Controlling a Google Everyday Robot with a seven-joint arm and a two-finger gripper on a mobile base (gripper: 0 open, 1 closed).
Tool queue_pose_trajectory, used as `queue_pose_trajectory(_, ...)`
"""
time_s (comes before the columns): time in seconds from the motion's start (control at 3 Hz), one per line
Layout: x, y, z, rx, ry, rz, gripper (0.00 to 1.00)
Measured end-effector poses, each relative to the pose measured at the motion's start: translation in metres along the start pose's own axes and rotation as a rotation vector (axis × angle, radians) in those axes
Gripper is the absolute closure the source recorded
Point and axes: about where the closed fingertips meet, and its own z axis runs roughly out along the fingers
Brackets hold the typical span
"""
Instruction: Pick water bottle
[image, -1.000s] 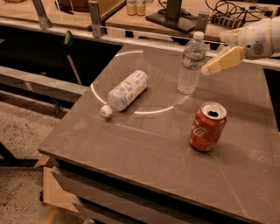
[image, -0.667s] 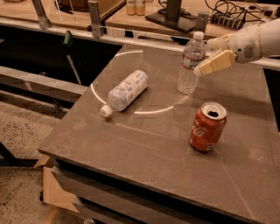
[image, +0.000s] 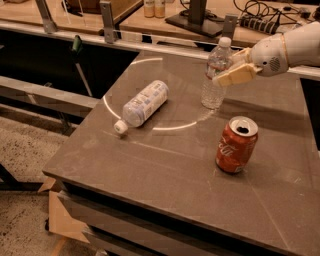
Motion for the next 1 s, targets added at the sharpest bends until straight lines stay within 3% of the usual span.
queue_pose_trajectory(0.67, -0.065, 0.025, -0.048, 0.065, -0.191, -0.162, 0.99)
queue_pose_trajectory(1.0, -0.068, 0.027, -0.049, 0.064, -0.2, -0.174, 1.0)
